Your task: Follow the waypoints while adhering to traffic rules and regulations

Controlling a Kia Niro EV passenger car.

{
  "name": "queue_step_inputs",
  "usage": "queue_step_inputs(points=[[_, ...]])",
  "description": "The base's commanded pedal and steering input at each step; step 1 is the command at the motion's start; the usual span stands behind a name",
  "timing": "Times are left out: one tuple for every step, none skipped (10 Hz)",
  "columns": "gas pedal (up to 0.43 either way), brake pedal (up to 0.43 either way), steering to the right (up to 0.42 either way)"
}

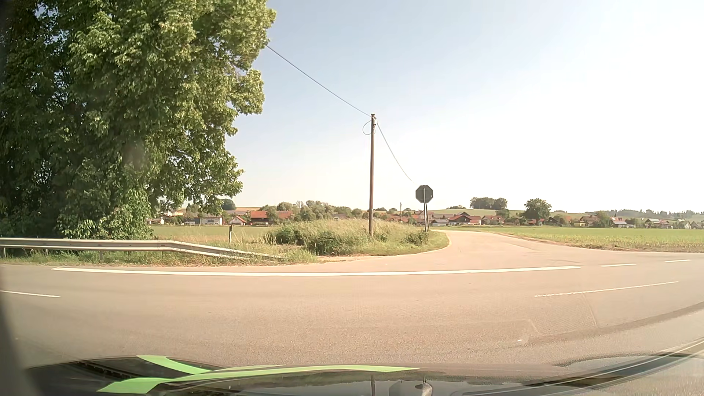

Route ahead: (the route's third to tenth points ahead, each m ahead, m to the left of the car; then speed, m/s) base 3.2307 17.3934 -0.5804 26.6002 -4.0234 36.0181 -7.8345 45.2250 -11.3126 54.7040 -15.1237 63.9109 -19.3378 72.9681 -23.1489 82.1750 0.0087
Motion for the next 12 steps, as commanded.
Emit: queue_step_inputs(points=[[0.0,0.274,-0.743],[0.0,0.274,-0.762],[0.0,0.274,-0.761],[0.0,0.274,-0.757],[0.0,0.274,-0.758],[0.0,0.274,-0.759],[0.0,0.274,-0.759],[0.0,0.274,-0.762],[0.0,0.274,-0.771],[0.0,0.274,-0.783],[0.0,0.274,-0.799],[0.0,0.28,-0.813]])
